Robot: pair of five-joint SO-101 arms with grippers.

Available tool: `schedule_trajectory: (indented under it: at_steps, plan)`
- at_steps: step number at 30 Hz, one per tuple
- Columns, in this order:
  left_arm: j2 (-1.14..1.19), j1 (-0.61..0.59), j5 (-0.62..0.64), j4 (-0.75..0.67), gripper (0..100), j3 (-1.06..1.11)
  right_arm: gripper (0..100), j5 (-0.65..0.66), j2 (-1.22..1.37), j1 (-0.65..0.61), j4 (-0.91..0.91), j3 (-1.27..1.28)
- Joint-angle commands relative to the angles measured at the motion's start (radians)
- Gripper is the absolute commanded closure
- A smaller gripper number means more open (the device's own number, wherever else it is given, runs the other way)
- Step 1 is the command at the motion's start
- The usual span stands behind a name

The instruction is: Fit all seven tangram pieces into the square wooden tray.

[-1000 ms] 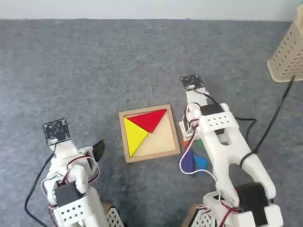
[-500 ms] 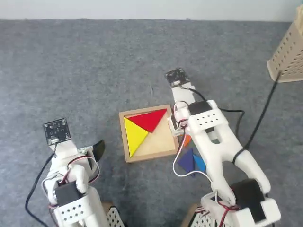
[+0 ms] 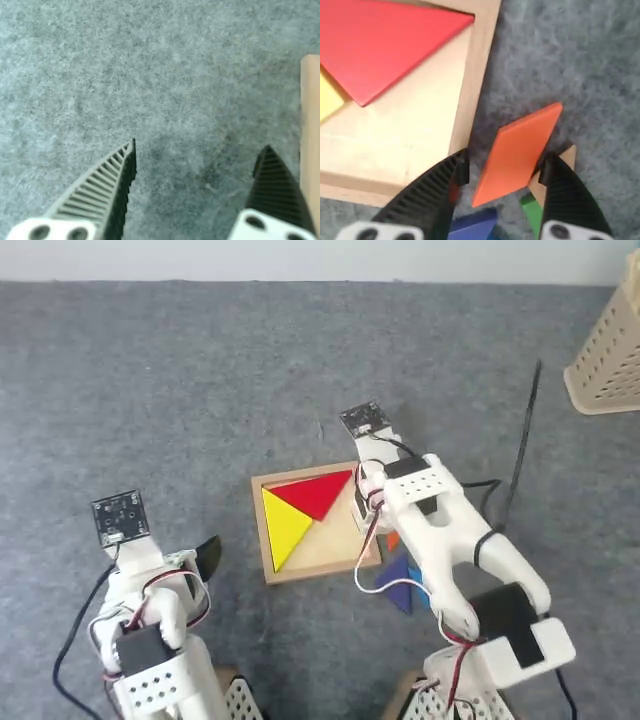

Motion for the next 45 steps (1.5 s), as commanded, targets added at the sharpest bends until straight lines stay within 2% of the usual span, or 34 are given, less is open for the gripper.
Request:
schedule_trajectory:
  at_steps: [1,6,20,23,27,33,41,45]
  plan:
    - [-0.014,-0.005,-0.002,0.006,65,-0.013,75.6,-0.012,0.016,0.039,-0.028,-0.055]
    - [-0.014,-0.005,-0.002,0.006,65,-0.013,76.2,-0.012,0.042,0.102,-0.028,-0.066]
    - [-0.014,-0.005,-0.002,0.006,65,-0.013,95.4,-0.012,0.025,0.15,-0.041,-0.078]
    - [-0.014,-0.005,-0.002,0.006,65,-0.013,95.7,-0.012,-0.058,0.139,-0.002,-0.109]
    - [-0.014,-0.005,-0.002,0.006,65,-0.013,95.7,-0.012,-0.156,0.03,0.082,-0.167]
    - [-0.014,-0.005,-0.002,0.006,65,-0.013,95.7,-0.014,-0.061,-0.12,0.085,-0.242]
    - [-0.014,-0.005,-0.002,0.006,65,-0.013,95.4,-0.052,0.179,-0.127,0.091,-0.388]
    - [-0.014,-0.005,-0.002,0.006,65,-0.013,86.5,-0.055,0.194,-0.125,0.096,-0.39]
